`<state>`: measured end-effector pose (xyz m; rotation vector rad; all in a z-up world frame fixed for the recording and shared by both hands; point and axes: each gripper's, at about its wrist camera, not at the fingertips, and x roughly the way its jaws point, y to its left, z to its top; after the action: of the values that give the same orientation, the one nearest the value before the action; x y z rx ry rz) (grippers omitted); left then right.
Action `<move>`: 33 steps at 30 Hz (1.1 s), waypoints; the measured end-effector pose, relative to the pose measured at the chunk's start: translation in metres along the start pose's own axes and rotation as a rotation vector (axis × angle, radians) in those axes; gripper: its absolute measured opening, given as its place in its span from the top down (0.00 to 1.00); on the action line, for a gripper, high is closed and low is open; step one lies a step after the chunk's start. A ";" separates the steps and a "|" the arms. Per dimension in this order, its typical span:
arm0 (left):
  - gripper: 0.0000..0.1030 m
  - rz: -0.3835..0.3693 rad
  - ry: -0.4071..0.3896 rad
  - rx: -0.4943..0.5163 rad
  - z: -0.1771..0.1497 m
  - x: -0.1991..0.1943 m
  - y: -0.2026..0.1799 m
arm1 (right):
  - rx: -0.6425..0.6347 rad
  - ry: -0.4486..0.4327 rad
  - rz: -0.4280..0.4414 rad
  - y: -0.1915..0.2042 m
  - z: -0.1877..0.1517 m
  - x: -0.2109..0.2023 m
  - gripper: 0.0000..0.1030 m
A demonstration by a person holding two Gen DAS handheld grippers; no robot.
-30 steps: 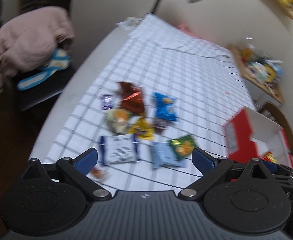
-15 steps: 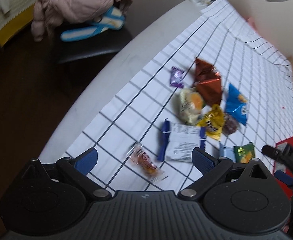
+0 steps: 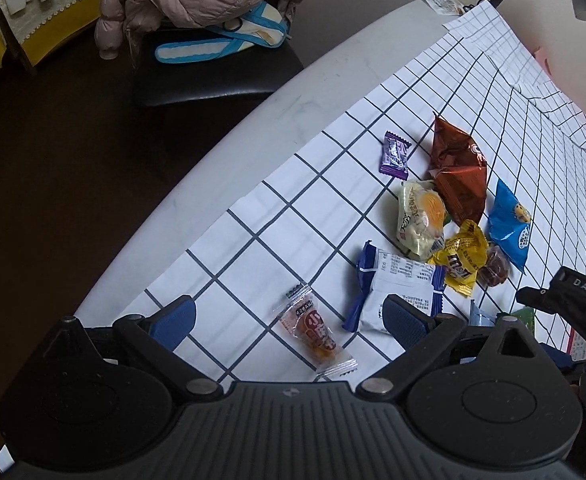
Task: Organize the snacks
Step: 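Grasp the small candy stick with left tool while right grasps green biscuit packet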
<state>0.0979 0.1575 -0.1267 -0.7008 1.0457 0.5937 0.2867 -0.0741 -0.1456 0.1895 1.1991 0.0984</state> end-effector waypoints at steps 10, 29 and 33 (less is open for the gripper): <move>0.19 -0.030 0.029 0.006 -0.001 0.005 -0.002 | -0.013 0.022 0.005 0.006 -0.002 0.003 0.52; 0.71 -0.027 0.072 0.031 -0.011 0.019 -0.006 | -0.103 -0.047 0.072 -0.018 -0.019 -0.035 0.59; 0.85 -0.022 0.066 0.045 -0.011 0.019 -0.003 | -0.110 -0.054 0.089 -0.022 -0.024 -0.044 0.59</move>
<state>0.1014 0.1492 -0.1470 -0.6954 1.1078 0.5292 0.2477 -0.1015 -0.1182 0.1479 1.1283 0.2349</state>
